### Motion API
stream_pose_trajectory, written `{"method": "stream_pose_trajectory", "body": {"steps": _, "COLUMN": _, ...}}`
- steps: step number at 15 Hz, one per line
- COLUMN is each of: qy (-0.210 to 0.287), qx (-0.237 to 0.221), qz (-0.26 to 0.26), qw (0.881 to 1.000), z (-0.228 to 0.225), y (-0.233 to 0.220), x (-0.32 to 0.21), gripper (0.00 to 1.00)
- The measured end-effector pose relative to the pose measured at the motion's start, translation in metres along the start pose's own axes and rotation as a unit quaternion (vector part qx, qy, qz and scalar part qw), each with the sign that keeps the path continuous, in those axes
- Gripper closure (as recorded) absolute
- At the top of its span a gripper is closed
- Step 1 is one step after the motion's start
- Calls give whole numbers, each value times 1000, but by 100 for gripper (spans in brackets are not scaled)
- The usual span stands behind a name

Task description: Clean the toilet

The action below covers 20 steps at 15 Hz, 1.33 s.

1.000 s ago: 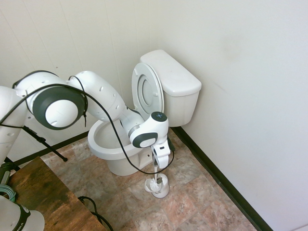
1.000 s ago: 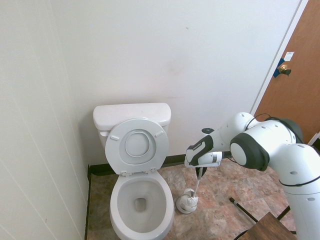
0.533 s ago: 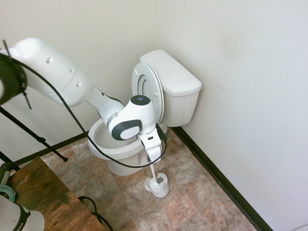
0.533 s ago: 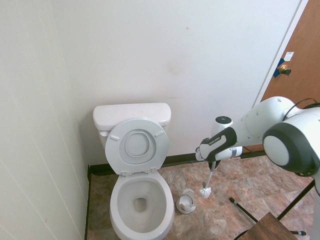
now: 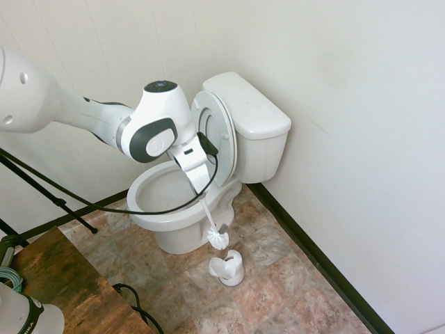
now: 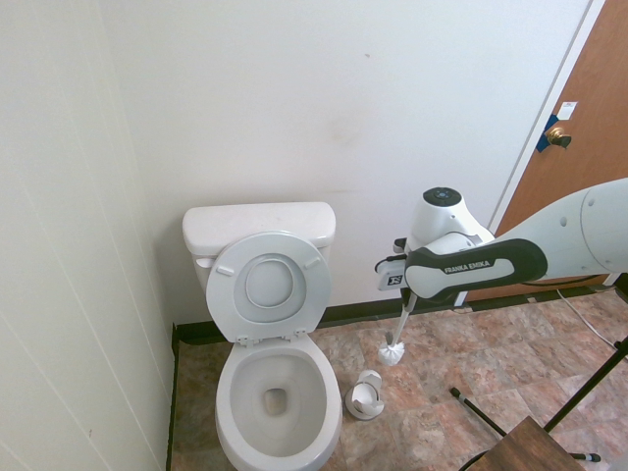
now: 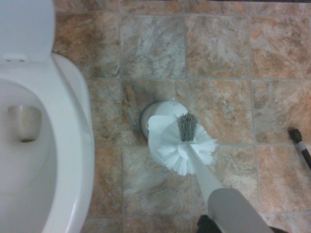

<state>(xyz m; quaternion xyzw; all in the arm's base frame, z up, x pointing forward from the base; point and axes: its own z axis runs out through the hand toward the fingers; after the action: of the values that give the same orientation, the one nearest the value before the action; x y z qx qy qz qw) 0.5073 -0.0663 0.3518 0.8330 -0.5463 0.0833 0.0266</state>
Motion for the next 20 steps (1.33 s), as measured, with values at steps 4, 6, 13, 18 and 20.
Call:
{"method": "stream_pose_trajectory", "body": {"steps": 4, "qy": -4, "qx": 18, "qz": -30, "qw": 999, "z": -31, "y": -44, "x": -38, "gripper": 100}}
{"method": "stream_pose_trajectory", "body": {"steps": 6, "qy": -4, "qx": 24, "qz": -41, "qw": 999, "z": -42, "y": -69, "x": -62, "gripper": 100}}
{"method": "stream_pose_trajectory", "body": {"steps": 13, "qy": -26, "qx": 44, "qz": -90, "qw": 995, "z": -30, "y": -127, "x": -144, "gripper": 100}}
{"method": "stream_pose_trajectory", "body": {"steps": 18, "qy": -36, "qx": 49, "qz": -77, "qw": 995, "z": 29, "y": -175, "x": -179, "gripper": 100}}
{"method": "stream_pose_trajectory", "body": {"steps": 20, "qy": -36, "qx": 48, "qz": -68, "qw": 996, "z": 70, "y": -191, "x": -179, "gripper": 100}}
